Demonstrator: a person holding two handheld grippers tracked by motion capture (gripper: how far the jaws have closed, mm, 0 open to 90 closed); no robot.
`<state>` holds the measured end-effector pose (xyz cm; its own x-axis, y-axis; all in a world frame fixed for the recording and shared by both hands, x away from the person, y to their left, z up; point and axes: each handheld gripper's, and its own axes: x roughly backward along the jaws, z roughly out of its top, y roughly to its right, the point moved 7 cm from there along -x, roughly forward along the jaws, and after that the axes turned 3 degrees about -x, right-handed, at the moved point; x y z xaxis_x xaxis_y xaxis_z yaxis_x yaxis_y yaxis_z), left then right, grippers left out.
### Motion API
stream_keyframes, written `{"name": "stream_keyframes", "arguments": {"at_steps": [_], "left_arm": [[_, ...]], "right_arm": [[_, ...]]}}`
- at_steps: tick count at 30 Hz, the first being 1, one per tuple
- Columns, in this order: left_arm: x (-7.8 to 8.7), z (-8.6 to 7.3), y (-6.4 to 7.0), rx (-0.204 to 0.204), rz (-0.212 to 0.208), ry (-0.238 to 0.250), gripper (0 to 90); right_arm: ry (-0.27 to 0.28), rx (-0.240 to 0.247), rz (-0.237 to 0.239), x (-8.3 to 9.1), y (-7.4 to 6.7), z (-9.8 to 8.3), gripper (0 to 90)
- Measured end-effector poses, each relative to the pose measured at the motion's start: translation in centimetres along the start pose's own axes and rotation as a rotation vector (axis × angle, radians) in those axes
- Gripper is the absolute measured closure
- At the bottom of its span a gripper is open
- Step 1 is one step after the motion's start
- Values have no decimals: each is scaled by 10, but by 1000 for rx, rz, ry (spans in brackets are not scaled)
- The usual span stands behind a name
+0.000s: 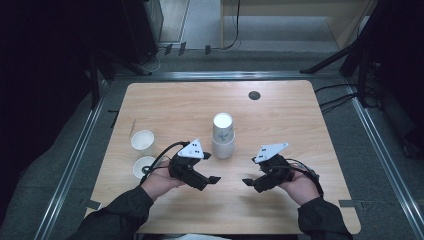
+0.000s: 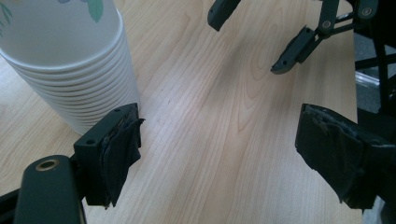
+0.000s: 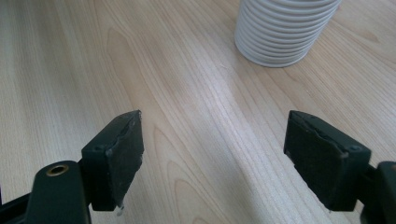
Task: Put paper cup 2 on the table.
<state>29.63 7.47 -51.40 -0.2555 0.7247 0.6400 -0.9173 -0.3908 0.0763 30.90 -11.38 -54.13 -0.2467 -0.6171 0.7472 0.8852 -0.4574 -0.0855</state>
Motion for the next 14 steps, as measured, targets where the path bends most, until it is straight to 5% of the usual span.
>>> {"name": "stream_keyframes", "arguments": {"at_steps": [11, 14], "left_arm": [[0, -1, 0, 5, -7, 7, 149], [3, 2, 1, 20, -24, 58, 151]], "right_arm": [[-33, 21, 6, -4, -2, -2, 201], [-94, 41, 8, -10, -2, -7, 191]]}}
